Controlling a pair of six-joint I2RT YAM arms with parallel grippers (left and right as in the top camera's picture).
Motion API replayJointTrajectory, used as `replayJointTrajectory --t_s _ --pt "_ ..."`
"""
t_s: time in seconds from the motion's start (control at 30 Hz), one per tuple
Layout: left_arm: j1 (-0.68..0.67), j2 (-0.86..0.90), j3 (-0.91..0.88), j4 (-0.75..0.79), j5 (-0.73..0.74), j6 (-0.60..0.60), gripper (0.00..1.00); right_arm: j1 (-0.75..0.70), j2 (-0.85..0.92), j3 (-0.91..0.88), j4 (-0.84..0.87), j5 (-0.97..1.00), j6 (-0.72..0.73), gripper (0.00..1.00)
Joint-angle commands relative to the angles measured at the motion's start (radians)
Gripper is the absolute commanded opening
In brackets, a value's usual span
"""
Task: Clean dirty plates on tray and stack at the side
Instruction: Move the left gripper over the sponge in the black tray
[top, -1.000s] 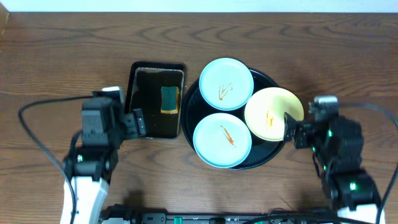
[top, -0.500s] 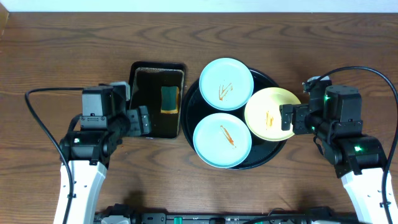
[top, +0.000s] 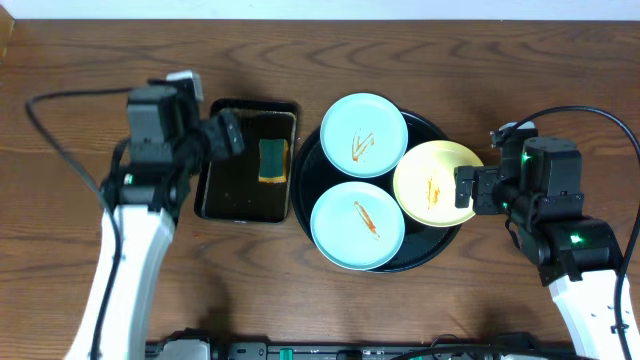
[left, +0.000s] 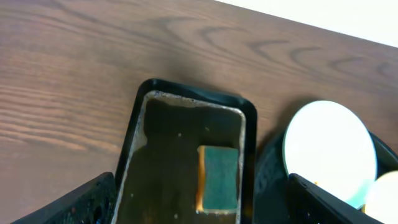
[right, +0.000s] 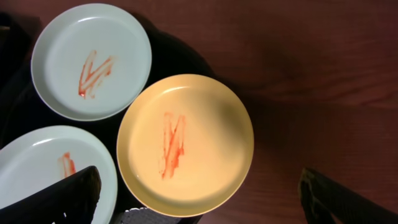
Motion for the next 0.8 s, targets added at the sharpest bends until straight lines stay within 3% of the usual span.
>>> replayJointTrajectory --t_s 0.0,0.3,0.77 --pt "-0.017 0.087 0.048 0.021 -0.018 -0.016 0.84 0.008 -0.002 0.021 0.001 0.010 0.018 0.99" --pt "-0.171 0.273 0.048 0.058 -0.210 -0.016 0.82 0.008 -0.001 0.021 0.000 0.010 0.018 0.99" --pt "-0.225 0.457 0.047 0.074 -0.211 -0.097 0.79 0.008 -0.001 0.021 -0.007 0.011 0.018 0.99"
